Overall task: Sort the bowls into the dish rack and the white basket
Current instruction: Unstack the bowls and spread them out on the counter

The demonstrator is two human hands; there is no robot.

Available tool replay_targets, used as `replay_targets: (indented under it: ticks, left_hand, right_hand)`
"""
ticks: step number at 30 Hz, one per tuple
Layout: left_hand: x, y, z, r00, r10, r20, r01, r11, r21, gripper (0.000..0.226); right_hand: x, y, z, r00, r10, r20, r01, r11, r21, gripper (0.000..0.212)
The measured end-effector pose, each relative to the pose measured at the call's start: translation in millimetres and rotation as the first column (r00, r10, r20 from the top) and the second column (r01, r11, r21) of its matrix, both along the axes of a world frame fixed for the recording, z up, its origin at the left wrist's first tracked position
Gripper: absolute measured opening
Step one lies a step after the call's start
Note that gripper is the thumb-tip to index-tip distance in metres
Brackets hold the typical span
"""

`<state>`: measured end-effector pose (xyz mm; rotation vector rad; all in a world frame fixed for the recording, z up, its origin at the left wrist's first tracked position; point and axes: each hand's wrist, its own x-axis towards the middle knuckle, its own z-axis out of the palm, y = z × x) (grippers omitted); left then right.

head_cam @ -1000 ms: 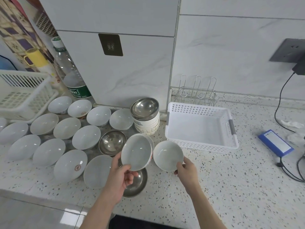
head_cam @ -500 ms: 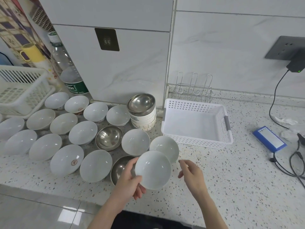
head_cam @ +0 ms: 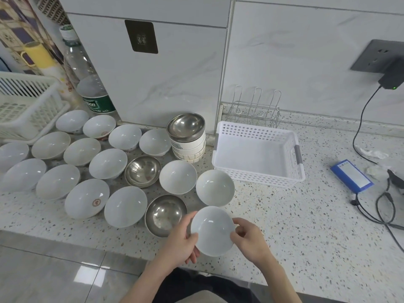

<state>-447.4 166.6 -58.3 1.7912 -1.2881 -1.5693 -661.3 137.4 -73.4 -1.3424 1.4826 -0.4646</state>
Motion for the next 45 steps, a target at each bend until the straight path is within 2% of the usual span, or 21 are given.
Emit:
replay_targets:
  ticks: [3,12,16,21,33,40,45]
  left_hand:
    - [-4.9,2.5,-1.9,0.993,-0.03,0.117,0.036,0.998,-0.054,0.056]
    - [0.0,3.2,-6.1,0.982,-0.014,0.19,0.034,0.994,-0.101,0.069]
    - [3.3,5.9,-9.1,0.97,-0.002,0.244,0.022,0.996,-0.081,0.082]
    - [4.5,10.0,-12.4,0.952,-0.018,0.305,0.041,0.997,-0.07,0.087]
    - [6.5,9.5,-20.7,0.953,-0.024,0.301,0.038,0.999,-0.039,0.093]
    - [9.7,9.6,-16.4,0.971,-0.034,0.237,0.037,0.999,-0.008,0.098]
    - [16.2,9.5,-9.4,0.983,-0.062,0.171,0.057,0.998,0.034,0.093]
  right_hand:
    - [2.0,-4.2,-1.0,0.998,0.028,-0.048,-0.029,0.999,-0.021,0.036]
    - [7.9,-3.7,-1.3,0.996,0.042,-0.076,-0.044,0.999,-0.019,0.03]
    - [10.5,0.3,-3.2,0.995,0.048,-0.088,-0.049,0.999,-0.016,0.03]
    - [11.3,3.0,-3.8,0.994,0.054,-0.095,-0.056,0.998,-0.021,0.033]
    - [9.4,7.9,-5.6,0.998,0.033,-0.062,-0.033,0.999,0.009,0.036]
    - [9.9,6.3,-4.5,0.997,0.022,-0.074,-0.02,1.0,0.022,0.027]
    - [12.6,8.2,0.7,0.989,-0.101,-0.112,0.103,0.995,0.005,0.019]
